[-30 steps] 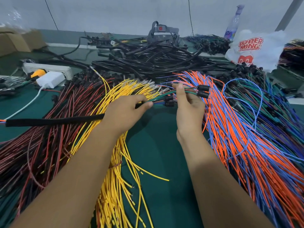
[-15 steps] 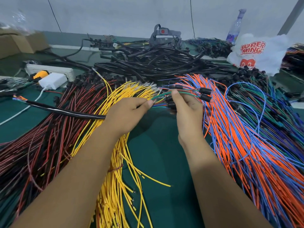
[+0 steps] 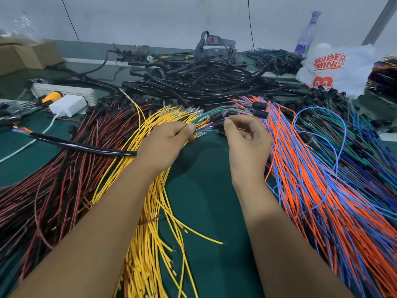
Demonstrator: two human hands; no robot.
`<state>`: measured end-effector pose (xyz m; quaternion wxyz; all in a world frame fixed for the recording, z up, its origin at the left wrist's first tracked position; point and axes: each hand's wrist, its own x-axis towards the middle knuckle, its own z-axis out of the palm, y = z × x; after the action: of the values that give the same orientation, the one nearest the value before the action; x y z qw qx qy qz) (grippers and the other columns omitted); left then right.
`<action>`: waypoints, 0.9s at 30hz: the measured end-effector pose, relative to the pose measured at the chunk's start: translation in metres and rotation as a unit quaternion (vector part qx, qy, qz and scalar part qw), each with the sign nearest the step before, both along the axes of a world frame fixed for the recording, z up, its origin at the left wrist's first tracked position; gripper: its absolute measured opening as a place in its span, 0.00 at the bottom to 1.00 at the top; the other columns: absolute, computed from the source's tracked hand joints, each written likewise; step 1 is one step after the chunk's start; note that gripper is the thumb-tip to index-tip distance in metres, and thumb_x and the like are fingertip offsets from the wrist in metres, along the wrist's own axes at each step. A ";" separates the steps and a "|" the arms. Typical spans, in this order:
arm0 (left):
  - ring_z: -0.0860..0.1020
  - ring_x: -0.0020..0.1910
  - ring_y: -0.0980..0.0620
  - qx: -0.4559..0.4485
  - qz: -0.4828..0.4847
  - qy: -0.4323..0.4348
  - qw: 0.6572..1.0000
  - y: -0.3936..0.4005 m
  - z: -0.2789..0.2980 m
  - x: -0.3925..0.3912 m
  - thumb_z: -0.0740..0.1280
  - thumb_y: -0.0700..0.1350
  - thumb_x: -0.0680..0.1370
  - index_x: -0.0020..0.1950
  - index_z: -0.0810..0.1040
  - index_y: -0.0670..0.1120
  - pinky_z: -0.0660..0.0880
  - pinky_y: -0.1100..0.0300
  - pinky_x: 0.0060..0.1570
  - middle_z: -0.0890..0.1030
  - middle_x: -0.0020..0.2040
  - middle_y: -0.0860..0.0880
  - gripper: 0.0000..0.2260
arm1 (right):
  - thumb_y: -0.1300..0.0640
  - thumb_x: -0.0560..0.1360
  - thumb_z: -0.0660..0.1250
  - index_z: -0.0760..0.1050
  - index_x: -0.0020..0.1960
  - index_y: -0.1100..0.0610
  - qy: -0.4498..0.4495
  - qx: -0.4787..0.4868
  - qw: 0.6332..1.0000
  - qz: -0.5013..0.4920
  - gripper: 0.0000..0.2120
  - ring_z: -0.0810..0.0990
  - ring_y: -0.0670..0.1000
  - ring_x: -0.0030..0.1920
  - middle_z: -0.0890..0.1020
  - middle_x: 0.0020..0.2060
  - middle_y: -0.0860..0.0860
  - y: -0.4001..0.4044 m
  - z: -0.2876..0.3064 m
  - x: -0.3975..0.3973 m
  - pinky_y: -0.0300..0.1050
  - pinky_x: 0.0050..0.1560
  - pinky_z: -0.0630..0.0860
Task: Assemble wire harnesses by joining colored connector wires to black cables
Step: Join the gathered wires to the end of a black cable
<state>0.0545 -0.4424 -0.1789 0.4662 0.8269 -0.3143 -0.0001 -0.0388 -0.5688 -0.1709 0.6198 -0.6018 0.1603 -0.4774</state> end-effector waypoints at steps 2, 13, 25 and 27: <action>0.64 0.27 0.50 -0.001 -0.001 -0.003 1.000 0.000 0.000 0.001 0.56 0.61 0.78 0.37 0.78 0.53 0.63 0.54 0.36 0.64 0.23 0.53 0.19 | 0.66 0.72 0.70 0.78 0.37 0.50 -0.002 -0.009 1.000 -0.011 0.12 0.77 0.43 0.35 0.81 0.36 0.47 0.000 0.000 0.000 0.34 0.40 0.73; 0.64 0.27 0.54 -0.007 0.012 -0.024 1.000 0.002 0.000 0.001 0.58 0.60 0.78 0.37 0.78 0.54 0.64 0.55 0.35 0.65 0.25 0.55 0.17 | 0.67 0.74 0.69 0.81 0.41 0.51 0.028 0.048 0.997 0.046 0.12 0.78 0.44 0.36 0.81 0.32 0.42 -0.001 0.002 -0.002 0.38 0.40 0.73; 0.75 0.46 0.53 0.064 0.017 -0.153 0.986 -0.002 0.004 -0.008 0.61 0.54 0.80 0.60 0.75 0.56 0.72 0.54 0.43 0.76 0.46 0.59 0.10 | 0.62 0.75 0.70 0.79 0.43 0.56 0.076 0.079 0.994 0.030 0.03 0.79 0.49 0.40 0.82 0.39 0.53 -0.006 -0.006 0.004 0.38 0.36 0.76; 0.76 0.47 0.51 0.064 0.007 -0.147 0.987 -0.001 0.004 -0.008 0.61 0.54 0.81 0.60 0.75 0.57 0.74 0.52 0.45 0.78 0.46 0.57 0.10 | 0.61 0.75 0.71 0.80 0.41 0.54 0.079 0.063 0.995 0.021 0.04 0.80 0.46 0.40 0.83 0.38 0.50 -0.007 -0.007 0.003 0.42 0.42 0.77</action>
<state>0.0469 -0.4434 -0.1752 0.3611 0.8481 -0.3731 0.1050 -0.0355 -0.5756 -0.1783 0.6518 -0.6009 0.2253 -0.4041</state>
